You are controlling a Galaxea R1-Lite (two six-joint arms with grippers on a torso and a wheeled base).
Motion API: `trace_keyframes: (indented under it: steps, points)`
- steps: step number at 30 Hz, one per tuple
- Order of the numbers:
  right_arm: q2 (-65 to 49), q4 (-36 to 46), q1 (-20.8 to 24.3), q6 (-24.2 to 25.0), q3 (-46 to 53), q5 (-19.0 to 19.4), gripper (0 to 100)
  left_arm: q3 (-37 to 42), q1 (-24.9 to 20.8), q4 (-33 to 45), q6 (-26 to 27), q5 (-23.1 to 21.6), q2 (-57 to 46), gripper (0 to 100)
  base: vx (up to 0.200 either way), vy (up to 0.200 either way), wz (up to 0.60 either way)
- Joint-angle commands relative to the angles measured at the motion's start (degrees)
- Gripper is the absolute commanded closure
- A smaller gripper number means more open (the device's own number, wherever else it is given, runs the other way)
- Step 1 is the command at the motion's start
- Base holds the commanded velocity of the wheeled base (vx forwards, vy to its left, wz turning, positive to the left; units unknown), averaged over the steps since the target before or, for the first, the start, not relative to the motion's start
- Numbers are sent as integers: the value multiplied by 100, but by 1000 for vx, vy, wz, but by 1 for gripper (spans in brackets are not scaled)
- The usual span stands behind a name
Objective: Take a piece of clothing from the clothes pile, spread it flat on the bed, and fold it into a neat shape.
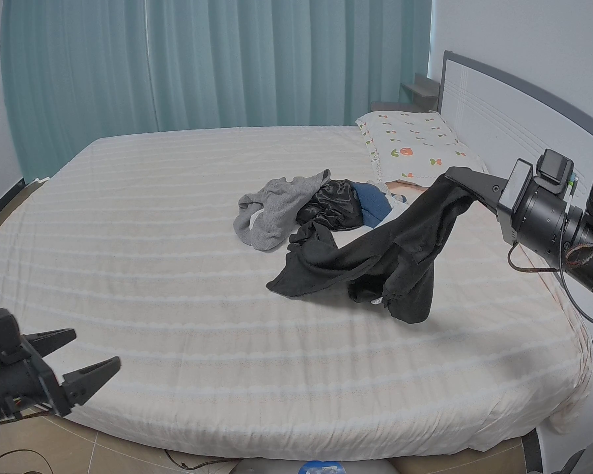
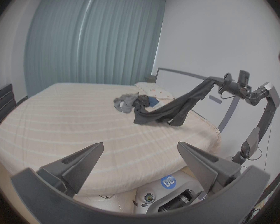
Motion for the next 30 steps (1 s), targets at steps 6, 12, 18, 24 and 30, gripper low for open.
trace_keyframes:
  steps: [6, 12, 18, 24, 30]
  points:
    - [13, -6, -18, -15, -15, -29, 100, -972, -1227, -2133, -241, 552, 4770, 0, 0, 0, 0]
    - [31, 29, -168, -15, -156, -2, 100, -2062, -1763, -2283, -434, 754, 6115, 0, 0, 0, 0]
    - [39, 20, -238, -6, -173, 24, 100, -3116, -2001, -2291, -443, 1027, 7003, 0, 0, 0, 0]
    - [66, 29, -229, -6, -200, 33, 100, -4180, -2018, -2203, -478, 1036, 7767, 0, 0, 0, 0]
    - [48, 20, -229, 12, -208, 50, 100, -5076, -2018, -2230, -628, 1044, 8444, 0, 0, 0, 0]
